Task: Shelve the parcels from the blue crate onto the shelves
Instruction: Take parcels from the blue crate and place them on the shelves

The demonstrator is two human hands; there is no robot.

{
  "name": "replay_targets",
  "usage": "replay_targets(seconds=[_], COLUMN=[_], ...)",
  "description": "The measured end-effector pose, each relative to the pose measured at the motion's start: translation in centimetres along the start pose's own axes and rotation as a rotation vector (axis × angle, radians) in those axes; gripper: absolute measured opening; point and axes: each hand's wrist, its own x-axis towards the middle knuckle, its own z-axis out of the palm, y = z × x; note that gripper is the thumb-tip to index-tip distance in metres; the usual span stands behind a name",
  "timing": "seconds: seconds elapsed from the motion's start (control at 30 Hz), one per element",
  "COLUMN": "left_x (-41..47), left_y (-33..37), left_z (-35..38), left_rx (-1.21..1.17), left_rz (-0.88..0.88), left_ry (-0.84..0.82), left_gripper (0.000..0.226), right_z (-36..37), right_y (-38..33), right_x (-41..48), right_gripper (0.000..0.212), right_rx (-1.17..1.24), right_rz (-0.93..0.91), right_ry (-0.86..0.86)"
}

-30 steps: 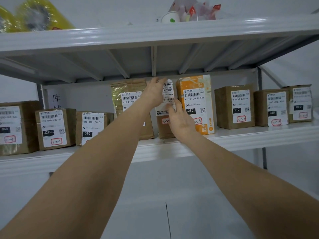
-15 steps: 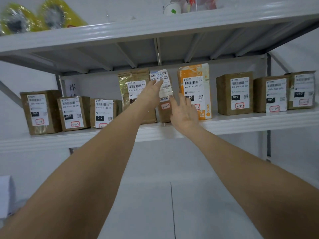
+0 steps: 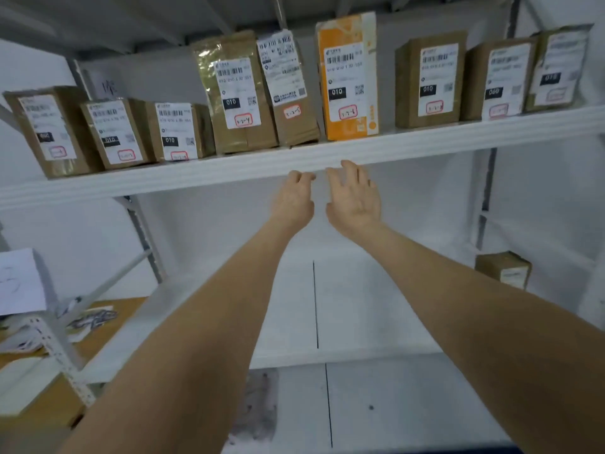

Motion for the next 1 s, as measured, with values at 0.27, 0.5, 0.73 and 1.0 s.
replay_targets(seconds=[0.27,0.5,0.73,1.0], left_x=[-10.6,-22.3,-30.3,-36.6], left_y=[-1.4,-0.2,3.9,12.5], left_z=[11.5,21.6,28.3,36.2], left_rx=[-0.005,-0.028,-0.034,-0.025], left_rz=[-0.073,-0.065,-0.057,-0.066], left_ry=[-0.413,-0.740,-0.922,-1.055], left_gripper=[0.059,0.058,0.059,0.057], right_z=[8.3,13.7,16.0,17.2], right_y=[3.2,6.7,12.4,23.0], right_x=[-14.3,-27.6,-37.5,-45.8], right_gripper=[0.063,0.065,0.065,0.057], right_rx=[-0.068,-0.012,-0.002,0.041], right_rz=[0.089,0.206,0.359,0.427], right_ry=[-0.372,-0.721,-0.903,-1.014])
